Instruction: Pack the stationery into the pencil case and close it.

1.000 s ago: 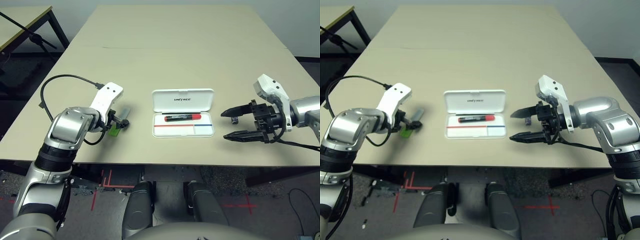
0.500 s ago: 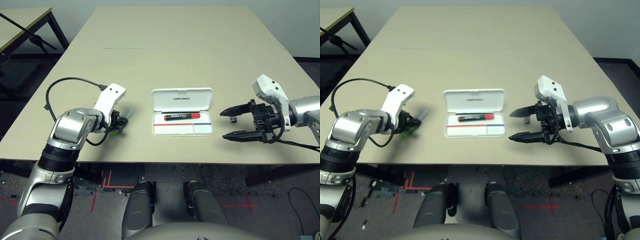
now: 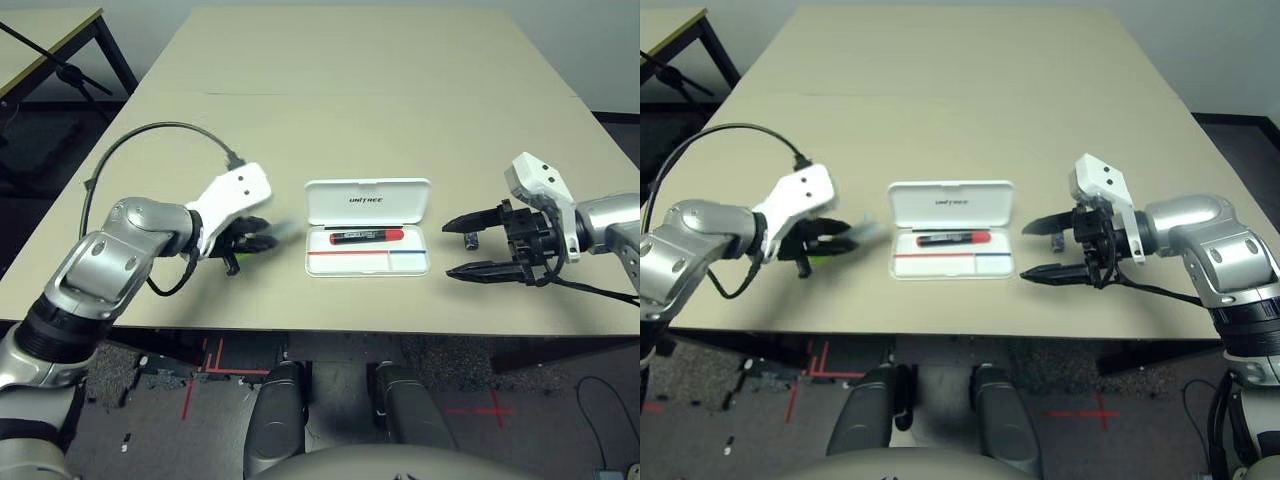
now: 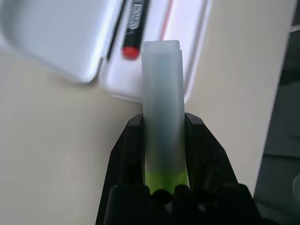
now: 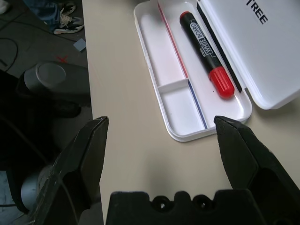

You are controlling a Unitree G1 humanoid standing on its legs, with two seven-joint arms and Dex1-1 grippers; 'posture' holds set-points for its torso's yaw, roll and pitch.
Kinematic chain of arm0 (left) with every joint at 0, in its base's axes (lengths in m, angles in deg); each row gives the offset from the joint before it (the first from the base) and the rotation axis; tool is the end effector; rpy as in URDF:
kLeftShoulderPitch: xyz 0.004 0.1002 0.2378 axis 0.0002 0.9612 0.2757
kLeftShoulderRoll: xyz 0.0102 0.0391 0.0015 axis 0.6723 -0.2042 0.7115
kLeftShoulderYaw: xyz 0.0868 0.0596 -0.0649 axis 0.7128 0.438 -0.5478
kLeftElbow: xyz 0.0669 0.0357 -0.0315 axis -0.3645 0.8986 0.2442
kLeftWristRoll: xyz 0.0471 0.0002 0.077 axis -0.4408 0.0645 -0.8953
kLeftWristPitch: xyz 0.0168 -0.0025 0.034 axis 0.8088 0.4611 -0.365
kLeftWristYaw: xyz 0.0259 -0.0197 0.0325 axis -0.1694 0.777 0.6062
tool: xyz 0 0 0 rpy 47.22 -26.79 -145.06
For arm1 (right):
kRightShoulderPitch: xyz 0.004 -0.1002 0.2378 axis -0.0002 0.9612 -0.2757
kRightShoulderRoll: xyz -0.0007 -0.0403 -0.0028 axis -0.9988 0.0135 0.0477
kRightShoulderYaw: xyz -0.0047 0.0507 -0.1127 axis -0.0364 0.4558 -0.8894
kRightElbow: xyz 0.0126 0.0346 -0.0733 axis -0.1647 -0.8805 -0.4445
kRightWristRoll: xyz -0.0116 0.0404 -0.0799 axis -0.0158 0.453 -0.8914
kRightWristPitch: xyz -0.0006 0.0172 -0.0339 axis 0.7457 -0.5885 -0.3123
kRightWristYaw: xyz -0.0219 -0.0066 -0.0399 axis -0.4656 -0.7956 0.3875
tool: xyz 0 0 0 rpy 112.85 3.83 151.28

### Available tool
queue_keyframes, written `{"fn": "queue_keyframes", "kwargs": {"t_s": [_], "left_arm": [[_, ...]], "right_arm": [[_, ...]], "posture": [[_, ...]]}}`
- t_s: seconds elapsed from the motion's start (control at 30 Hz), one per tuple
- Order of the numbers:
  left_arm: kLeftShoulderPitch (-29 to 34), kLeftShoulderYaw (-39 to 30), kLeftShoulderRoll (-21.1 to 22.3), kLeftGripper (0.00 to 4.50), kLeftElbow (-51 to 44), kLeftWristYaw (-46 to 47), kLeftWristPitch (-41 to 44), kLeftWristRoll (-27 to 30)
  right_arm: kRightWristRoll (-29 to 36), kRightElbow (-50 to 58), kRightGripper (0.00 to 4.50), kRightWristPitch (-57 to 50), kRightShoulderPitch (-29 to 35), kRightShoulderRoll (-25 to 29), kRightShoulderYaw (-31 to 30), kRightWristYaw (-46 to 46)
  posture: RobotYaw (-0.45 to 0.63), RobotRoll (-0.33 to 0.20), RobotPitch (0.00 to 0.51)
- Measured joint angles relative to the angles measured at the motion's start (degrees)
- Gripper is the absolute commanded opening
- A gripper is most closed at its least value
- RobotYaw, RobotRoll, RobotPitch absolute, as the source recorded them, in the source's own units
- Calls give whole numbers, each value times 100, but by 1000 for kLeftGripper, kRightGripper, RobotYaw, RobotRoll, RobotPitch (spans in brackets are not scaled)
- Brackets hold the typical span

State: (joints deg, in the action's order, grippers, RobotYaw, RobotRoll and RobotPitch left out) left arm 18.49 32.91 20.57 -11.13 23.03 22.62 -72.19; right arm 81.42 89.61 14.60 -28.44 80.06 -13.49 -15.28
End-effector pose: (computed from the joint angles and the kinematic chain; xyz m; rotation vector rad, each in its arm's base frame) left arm 0.2447 0.2200 0.1816 0.6580 0.5188 -1.1578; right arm 0.2597 -0.2867 0.1746 -0.3570 0.4616 1.3459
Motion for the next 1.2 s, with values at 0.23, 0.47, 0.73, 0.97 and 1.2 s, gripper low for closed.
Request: {"fn": "queue_keyframes", "kwargs": {"t_s": [0.23,0.47,0.73,0.97,1.2], "left_arm": [[-591,615,-532,1084,300,-98,-334,-349],[-936,1280,-1474,1084,717,-37,-503,-761],[-1053,1457,-1832,1084,1101,-37,-711,-1094],[-1082,1463,-1988,1084,1273,-41,-769,-1252],[-1085,1463,-2047,1843,1272,-46,-769,-1314]], "right_arm": [[-145,-135,4500,110,-37,10,-19,-87],[-259,-219,4500,256,-33,15,-21,-81],[-359,-252,4500,345,17,20,-20,-68],[-362,-251,4500,390,150,20,-20,-17],[-362,-222,4500,405,175,20,-20,33]], "posture": [[26,0,122],[4,0,113],[-7,0,114],[-14,0,117],[-17,0,121]]}}
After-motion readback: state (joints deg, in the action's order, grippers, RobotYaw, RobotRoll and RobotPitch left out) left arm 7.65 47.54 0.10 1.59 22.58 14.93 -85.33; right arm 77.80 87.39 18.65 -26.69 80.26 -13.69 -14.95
